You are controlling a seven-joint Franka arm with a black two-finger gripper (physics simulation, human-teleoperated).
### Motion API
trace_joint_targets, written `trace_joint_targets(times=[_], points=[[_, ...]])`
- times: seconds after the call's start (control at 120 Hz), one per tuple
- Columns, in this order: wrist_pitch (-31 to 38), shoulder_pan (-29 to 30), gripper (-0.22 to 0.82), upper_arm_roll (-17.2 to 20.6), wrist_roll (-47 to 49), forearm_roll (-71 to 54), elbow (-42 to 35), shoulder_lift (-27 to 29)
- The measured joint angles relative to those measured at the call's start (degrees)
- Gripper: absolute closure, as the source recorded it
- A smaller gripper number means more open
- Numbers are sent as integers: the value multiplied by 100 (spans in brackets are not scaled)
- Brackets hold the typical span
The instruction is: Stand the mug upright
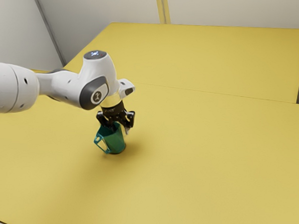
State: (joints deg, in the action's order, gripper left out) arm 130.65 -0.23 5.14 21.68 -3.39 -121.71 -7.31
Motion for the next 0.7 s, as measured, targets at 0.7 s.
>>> trace_joint_targets(times=[0.7], points=[[-1490, -76, 2, -30, -96, -25, 1506, 725]])
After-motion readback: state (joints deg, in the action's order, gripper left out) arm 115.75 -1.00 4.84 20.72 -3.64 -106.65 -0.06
